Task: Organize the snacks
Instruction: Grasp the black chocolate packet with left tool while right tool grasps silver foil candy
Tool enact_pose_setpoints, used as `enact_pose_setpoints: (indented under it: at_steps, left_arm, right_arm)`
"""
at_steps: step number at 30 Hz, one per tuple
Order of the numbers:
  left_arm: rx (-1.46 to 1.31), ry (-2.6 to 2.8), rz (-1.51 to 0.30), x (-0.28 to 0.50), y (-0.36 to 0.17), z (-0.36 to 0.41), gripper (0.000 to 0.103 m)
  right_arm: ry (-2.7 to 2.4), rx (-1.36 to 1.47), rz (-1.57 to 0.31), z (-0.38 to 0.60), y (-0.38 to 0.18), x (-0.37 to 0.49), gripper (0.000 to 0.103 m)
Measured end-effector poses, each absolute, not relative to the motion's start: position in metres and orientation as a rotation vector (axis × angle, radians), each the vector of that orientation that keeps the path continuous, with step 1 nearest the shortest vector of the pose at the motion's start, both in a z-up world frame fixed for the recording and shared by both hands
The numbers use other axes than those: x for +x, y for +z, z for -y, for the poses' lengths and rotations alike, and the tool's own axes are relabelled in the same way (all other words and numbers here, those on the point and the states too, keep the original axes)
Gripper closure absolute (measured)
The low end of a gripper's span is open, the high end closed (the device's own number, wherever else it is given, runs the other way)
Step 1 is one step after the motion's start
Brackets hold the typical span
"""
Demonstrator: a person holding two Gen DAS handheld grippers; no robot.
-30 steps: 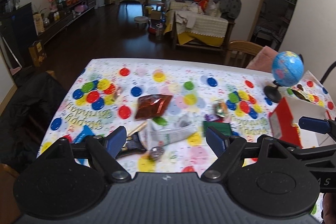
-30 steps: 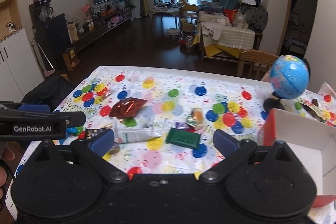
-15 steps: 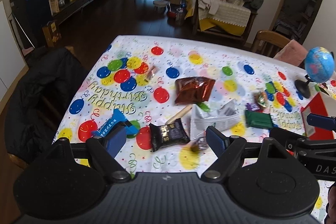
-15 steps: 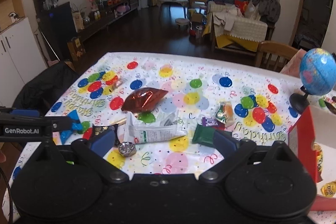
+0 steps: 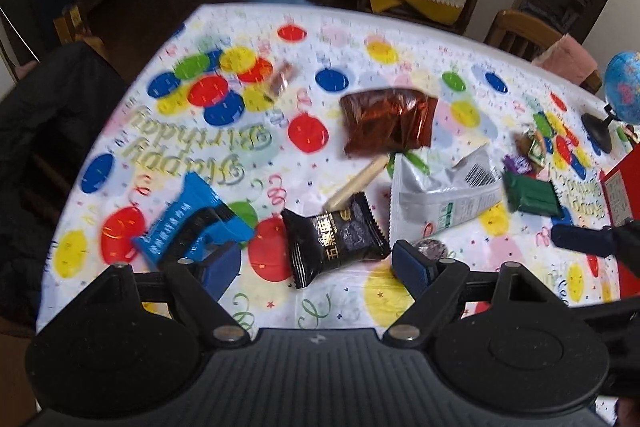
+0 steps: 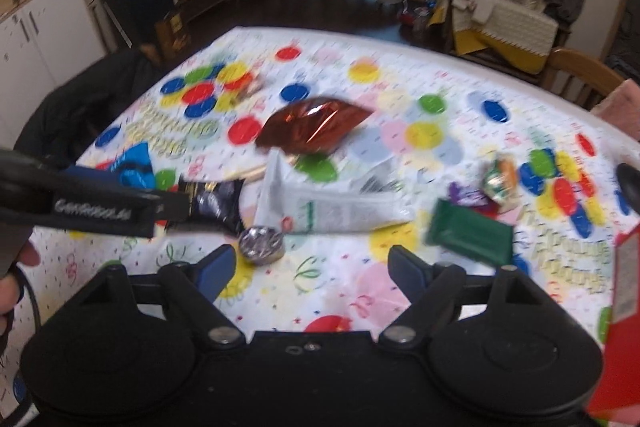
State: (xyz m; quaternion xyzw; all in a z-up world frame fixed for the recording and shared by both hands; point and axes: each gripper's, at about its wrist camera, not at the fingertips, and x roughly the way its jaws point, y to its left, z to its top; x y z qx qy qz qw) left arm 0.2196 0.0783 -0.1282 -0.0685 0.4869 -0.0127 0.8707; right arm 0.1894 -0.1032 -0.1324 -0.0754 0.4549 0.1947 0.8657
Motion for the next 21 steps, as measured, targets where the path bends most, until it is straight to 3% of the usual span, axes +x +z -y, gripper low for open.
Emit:
enact_pose_setpoints:
  at_steps: [11,21]
  left_arm:
    - [-0.192,-0.061,-1.069,0.245,-0.157,-0.079,0.021]
    - [-0.213,-0.066,-1.096,0.258,-0.170,-0.074,0.022]
  right_arm:
    - [0.493,-0.188,-1.004,0.077,-0.167,0.207,0.035]
    - [0.504,-0.201,-1.021,0.065,-0.179,0.215,0.056]
